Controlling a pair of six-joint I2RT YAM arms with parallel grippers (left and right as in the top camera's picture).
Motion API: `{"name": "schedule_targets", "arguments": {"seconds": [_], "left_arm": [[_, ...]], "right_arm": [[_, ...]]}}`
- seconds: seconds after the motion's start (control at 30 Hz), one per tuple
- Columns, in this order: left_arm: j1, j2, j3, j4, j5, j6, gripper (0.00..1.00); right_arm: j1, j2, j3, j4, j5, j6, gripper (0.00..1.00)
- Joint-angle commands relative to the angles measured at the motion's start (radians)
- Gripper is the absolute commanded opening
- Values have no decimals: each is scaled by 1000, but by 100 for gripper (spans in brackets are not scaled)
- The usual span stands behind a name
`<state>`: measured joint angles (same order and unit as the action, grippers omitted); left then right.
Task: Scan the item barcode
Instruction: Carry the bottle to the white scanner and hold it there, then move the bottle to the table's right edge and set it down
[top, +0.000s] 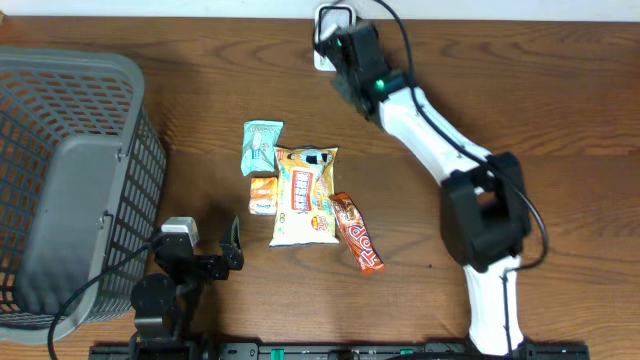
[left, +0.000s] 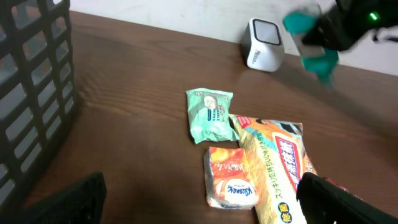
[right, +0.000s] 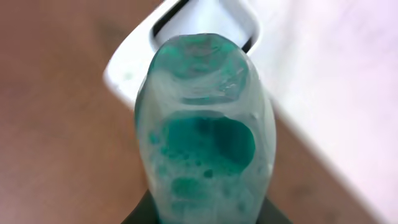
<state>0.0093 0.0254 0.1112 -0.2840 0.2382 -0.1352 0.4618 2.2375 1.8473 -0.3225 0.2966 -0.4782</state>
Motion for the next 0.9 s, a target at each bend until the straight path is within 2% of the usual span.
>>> {"name": "schedule_targets", "arguments": {"seconds": [0.0,0.13,0.27,0.4,0.63,0.87], "left_arm": [[-2,-2,-16,-22,13,-12,98],[-2,-2,-16,-22,13,-12,98],[-2,-2,-16,-22,13,-12,98],[-2,-2,-16,-22,13,-12,98],[-2,-2,-16,-22,13,-12,98],[-2,-2,-16,-22,13,-12,98]], "right_arm": [[13,48,197,25,117,-172,1],[21,126,302,76,142,-243,1],[23,157,311,217,188,-350,1],[24,185,311,272,210,-454,1],[24,219,311,306,163,-480,1],[41,223,313,304,209,-406,1]]}}
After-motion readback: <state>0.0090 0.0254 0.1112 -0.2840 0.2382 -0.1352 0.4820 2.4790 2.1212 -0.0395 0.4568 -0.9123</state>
